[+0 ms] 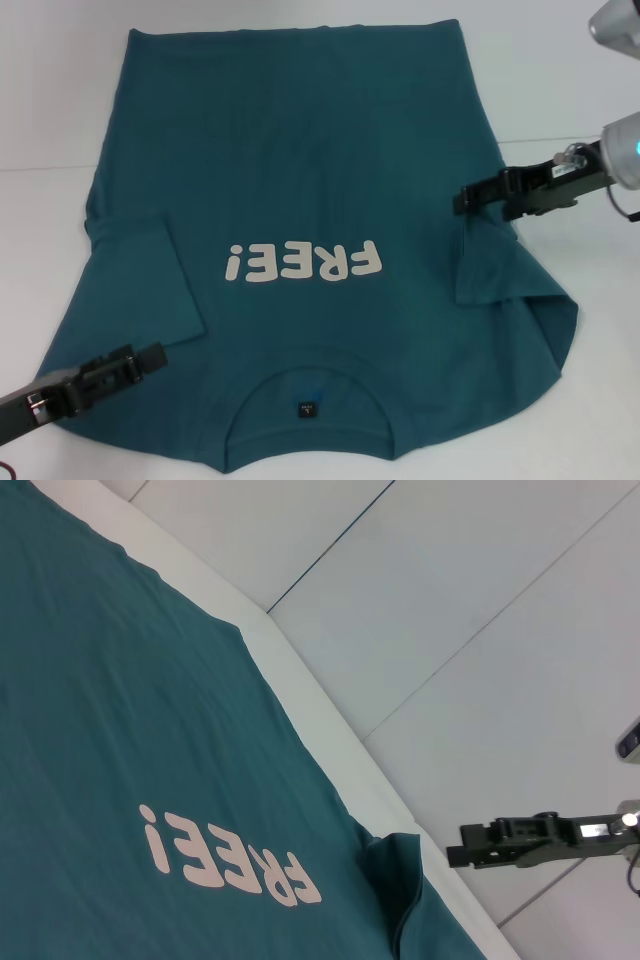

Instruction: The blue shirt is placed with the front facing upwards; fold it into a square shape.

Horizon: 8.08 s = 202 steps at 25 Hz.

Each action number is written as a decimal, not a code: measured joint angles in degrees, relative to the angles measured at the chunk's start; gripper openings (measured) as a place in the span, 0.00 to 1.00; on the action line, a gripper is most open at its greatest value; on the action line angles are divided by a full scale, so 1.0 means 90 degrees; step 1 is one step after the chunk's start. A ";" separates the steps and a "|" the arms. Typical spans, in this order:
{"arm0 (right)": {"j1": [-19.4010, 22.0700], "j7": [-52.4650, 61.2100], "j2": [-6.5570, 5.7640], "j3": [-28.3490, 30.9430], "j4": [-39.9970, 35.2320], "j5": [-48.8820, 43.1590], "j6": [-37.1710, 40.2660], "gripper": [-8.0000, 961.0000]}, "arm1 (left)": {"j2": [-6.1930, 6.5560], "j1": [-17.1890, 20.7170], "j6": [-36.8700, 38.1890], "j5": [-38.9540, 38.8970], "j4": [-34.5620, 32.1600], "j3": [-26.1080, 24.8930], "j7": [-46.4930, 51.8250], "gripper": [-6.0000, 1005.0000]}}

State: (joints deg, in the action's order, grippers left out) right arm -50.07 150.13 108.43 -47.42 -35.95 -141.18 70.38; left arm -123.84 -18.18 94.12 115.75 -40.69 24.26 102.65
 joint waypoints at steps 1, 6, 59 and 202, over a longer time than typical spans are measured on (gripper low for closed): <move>0.0012 0.0020 -0.0024 0.0002 -0.0083 -0.0008 0.0115 0.96 | 0.0000 -0.0001 0.0000 0.0000 0.0000 0.0000 0.0000 0.91; 0.0085 0.0069 -0.0079 0.0004 -0.0353 -0.0214 0.0714 0.96 | 0.0000 -0.0002 0.0001 0.0000 0.0000 0.0000 0.0001 0.91; 0.1065 -0.1636 0.1179 -0.0399 -0.2458 -0.2931 0.0682 0.93 | 0.0010 -0.0095 -0.0019 0.0000 0.0196 -0.0001 0.0000 0.89; 0.1532 -0.2275 0.0365 0.0633 -0.0359 0.2805 0.2003 0.95 | 0.0291 0.0078 0.0041 0.0743 -0.0011 -0.0820 0.3486 0.84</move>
State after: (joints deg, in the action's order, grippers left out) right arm -36.28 129.65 111.72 -41.72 -39.17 -115.93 88.41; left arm -121.22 -17.47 94.49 122.44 -40.79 16.88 134.03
